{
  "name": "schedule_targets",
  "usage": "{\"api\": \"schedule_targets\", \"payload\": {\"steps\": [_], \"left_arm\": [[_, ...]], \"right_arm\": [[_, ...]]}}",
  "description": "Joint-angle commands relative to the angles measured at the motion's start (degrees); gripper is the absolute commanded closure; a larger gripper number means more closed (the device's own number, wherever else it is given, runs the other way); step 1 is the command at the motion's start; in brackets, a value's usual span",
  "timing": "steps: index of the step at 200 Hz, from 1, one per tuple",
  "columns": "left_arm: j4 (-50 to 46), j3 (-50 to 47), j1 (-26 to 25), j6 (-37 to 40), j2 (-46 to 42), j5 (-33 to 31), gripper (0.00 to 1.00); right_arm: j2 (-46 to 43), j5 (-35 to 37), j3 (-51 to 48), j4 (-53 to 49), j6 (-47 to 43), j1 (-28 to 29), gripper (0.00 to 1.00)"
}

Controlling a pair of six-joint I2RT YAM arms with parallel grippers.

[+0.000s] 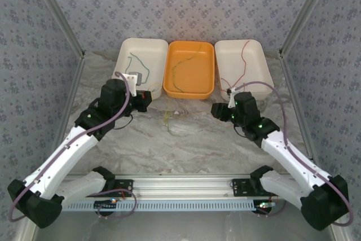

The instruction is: Untangle the cables

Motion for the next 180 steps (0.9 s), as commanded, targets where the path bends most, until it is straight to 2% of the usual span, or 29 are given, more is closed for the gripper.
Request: {"api": "schedule_targets", "payload": {"steps": [1, 17, 49, 79, 98, 116, 142, 163, 180], "left_arm": [[2.07, -0.67, -0.45, 0.32, -1.29, 2.68, 1.00], [1.69, -0.98, -0.56, 0.22, -1.29, 2.64, 1.00], [1.75, -2.29, -0.54, -0.13, -2.44, 2.19, 1.00], [1.42, -2.58, -0.56, -0.38, -3.02, 2.21, 1.00], [1.05, -2.26, -0.58, -0.56, -3.08, 2.24, 1.00], [1.14, -2.49, -0.58, -1.00, -3.60, 2.52, 1.00], [1.26, -2.92, -0.63, -1.36, -4.45, 2.75, 1.00], [1.19, -3.04, -0.68, -1.61, -4.63, 3.18, 1.00], [1.62, -3.34, -0.63, -1.96, -4.81, 3.58, 1.00]], "right_arm": [[3.58, -4.28, -2.02, 7.48, -6.18, 4.83, 0.57], [8.07, -3.89, -1.34, 8.92, -8.06, 10.29, 0.60], [16.46, 2.22, -2.67, 17.92, -7.18, 21.37, 0.62], [23.55, 7.59, -2.84, 28.77, -4.88, 27.63, 0.62], [27.56, 9.84, -2.35, 34.18, -2.23, 29.10, 0.64], [29.97, 11.93, -1.84, 37.36, 2.32, 29.01, 0.70], [30.47, 12.82, -2.59, 43.92, 8.30, 29.08, 0.67], [30.08, 11.95, -0.98, 44.42, 8.70, 29.35, 0.67], [30.16, 10.94, 1.98, 40.84, 10.06, 29.09, 0.68]]}}
